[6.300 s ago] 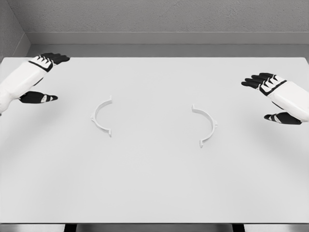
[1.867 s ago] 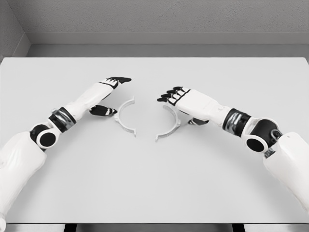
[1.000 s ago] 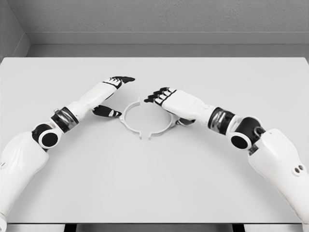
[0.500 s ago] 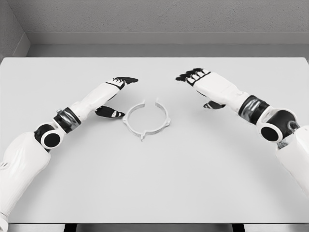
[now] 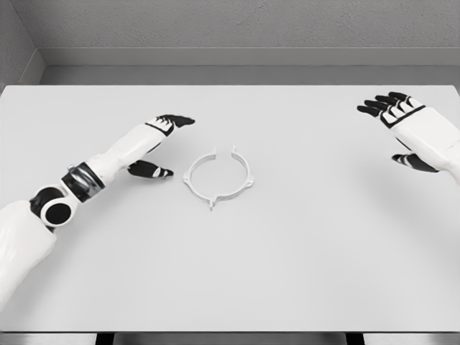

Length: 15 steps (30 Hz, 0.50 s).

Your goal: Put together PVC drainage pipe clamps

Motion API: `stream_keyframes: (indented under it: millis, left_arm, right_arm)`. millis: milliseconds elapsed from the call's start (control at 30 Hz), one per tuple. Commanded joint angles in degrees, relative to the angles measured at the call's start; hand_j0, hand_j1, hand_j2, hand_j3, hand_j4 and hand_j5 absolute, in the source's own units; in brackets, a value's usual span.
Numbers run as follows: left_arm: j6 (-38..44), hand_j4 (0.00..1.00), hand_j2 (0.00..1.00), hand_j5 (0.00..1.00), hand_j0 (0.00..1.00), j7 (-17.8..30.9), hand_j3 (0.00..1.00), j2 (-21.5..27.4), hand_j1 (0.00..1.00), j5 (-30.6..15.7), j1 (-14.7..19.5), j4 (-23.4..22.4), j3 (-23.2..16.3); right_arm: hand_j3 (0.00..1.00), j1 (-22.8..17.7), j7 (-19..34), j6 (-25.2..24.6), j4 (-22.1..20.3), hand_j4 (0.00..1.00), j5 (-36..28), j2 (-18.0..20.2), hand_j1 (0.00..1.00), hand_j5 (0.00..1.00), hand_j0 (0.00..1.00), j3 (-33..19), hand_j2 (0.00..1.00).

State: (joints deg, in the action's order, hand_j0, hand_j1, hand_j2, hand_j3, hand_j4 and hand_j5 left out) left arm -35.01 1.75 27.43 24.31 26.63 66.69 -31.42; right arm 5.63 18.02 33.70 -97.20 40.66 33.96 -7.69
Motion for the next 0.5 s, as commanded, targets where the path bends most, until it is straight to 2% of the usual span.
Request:
stream_keyframes:
  millis: [0, 100, 133, 467]
  left_arm:
    - [0.01, 1.00, 1.00, 1.00, 1.00, -0.08, 1.00, 1.13, 1.00, -0.40, 0.00, 1.77, 0.05]
    - [0.01, 1.00, 1.00, 1.00, 1.00, -0.08, 1.00, 1.13, 1.00, -0.40, 0.00, 1.77, 0.05]
    - [0.01, 1.00, 1.00, 1.00, 1.00, -0.08, 1.00, 1.92, 1.00, -0.31, -1.48, 4.47, 0.05]
    - [0.01, 1.00, 1.00, 1.00, 1.00, -0.08, 1.00, 1.05, 1.00, 0.57, -1.76, 4.06, -0.22]
  right_arm:
    - [1.00, 0.00, -0.09, 1.30, -0.10, 1.00, -0.40, 0.05, 1.00, 1.00, 1.00, -0.84, 1.00]
    - [1.00, 0.00, -0.09, 1.30, -0.10, 1.00, -0.40, 0.05, 1.00, 1.00, 1.00, -0.84, 1.00]
    - [1.00, -0.09, -0.35, 1.30, -0.62, 1.00, -2.40, 0.05, 1.00, 1.00, 1.00, -0.49, 1.00]
    - [1.00, 0.09, -0.44, 1.30, -0.63, 1.00, -2.42, 0.05, 1.00, 1.00, 1.00, -0.40, 1.00]
